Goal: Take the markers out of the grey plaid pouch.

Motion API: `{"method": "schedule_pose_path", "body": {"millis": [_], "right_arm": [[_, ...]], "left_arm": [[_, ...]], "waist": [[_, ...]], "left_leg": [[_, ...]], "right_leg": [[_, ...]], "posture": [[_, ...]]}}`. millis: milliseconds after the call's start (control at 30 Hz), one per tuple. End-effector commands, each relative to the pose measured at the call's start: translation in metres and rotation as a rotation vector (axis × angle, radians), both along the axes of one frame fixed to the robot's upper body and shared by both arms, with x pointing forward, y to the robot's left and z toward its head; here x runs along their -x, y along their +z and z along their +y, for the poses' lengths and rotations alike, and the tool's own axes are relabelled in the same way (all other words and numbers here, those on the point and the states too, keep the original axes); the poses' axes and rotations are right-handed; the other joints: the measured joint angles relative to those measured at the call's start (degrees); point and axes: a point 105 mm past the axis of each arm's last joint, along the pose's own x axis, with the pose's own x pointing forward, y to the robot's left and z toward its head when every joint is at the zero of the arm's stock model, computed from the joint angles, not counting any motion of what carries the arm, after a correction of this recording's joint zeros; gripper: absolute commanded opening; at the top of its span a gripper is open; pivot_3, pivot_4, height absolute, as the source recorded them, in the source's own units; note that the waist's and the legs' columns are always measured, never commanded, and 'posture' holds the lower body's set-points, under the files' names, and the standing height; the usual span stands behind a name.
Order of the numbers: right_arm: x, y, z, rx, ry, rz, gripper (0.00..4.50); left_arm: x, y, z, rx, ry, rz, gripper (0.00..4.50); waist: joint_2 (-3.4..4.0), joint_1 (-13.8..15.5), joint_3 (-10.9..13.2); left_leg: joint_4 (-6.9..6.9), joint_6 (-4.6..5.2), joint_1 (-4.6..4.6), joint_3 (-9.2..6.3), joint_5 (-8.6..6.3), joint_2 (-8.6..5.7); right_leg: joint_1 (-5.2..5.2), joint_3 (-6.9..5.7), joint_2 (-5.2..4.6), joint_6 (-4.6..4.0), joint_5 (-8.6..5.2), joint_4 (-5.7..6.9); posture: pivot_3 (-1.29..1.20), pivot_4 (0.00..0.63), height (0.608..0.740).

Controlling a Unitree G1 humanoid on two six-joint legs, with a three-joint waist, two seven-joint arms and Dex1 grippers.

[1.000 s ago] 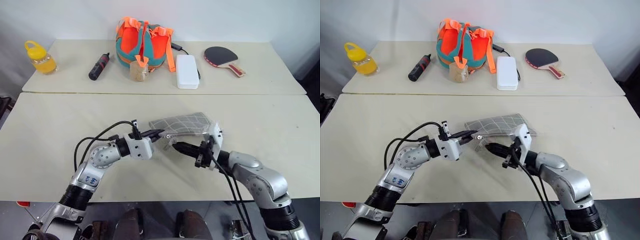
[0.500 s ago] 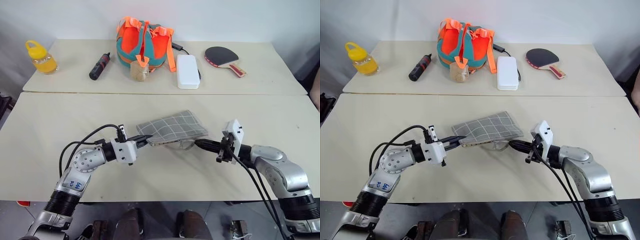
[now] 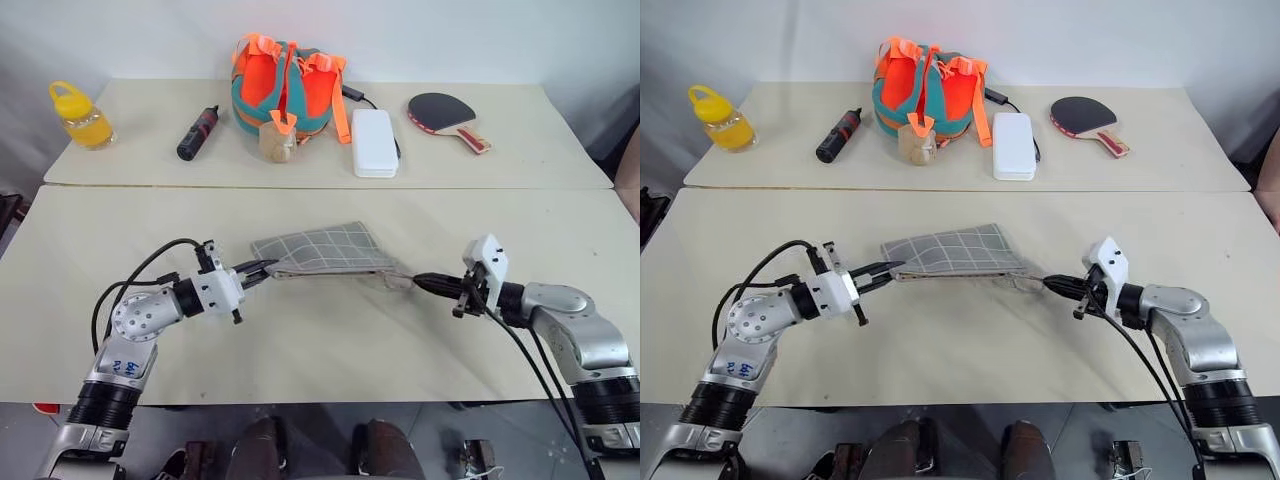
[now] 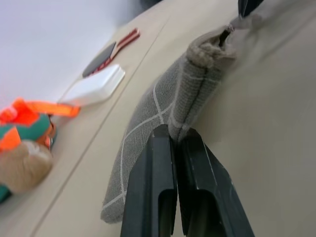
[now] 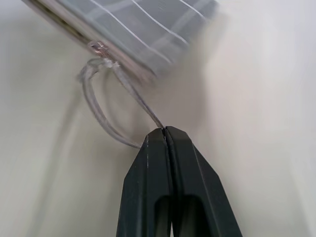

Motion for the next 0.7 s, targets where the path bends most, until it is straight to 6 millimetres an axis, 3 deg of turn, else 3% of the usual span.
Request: {"method": "schedule_pose_path", "body": {"millis": [33,267,367,533,633,700], "right_arm": [[-0.004,0.013,-0.011,0.028,-0.021,-0.061,0.03],[-0.003,0.018,0.006,-0.023,0.022,-0.074,0.03],[0.001,0.026,0.012,-0.047,0.063,-0.081,0.62],[-0.008,0.072,0.020,-0.120,0.067,-0.222,2.30],[-0.012,0.099,0.026,-0.140,0.073,-0.319,2.30],[-0.006,0.117,0.044,-0.136,0.142,-0.383,2.30]], "left_arm": [[-0.001,0.012,0.013,0.047,0.028,-0.029,0.00],[-0.004,0.012,0.011,0.111,0.034,-0.002,0.00],[-0.002,0.009,0.006,0.138,0.020,0.035,0.00],[-0.001,0.009,0.001,0.194,0.004,0.090,0.00],[-0.002,0.013,-0.002,0.247,0.006,0.125,0.00],[-0.002,0.017,-0.006,0.304,-0.007,0.158,0.00]], "waist": [[0.00,0.0,0.0],[0.00,0.0,0.0],[0.00,0.0,0.0],[0.01,-0.1,0.0],[0.01,-0.1,0.0],[0.01,0.0,0.0]], "left_leg": [[0.00,0.00,0.00,0.00,0.00,0.00],[0.01,0.00,0.00,0.00,0.00,0.00],[0.01,0.00,0.00,0.00,0.00,0.00],[0.04,-0.01,0.00,0.04,0.00,0.01],[0.05,-0.01,0.00,0.03,0.00,0.03],[0.04,-0.01,0.00,0.02,0.00,0.03]], "right_leg": [[0.00,0.00,0.00,0.00,0.00,0.00],[0.00,0.01,0.00,0.00,0.00,0.00],[0.00,0.01,0.00,0.00,0.00,0.01],[-0.02,0.06,0.00,0.00,0.00,0.03],[-0.02,0.06,0.01,0.00,0.00,0.04],[-0.02,0.05,0.01,0.00,0.00,0.04]], "posture": [[0.00,0.150,0.740],[0.00,0.150,0.740],[0.00,0.150,0.740],[0.00,0.150,0.740],[0.00,0.150,0.740],[0.00,0.150,0.740]]}}
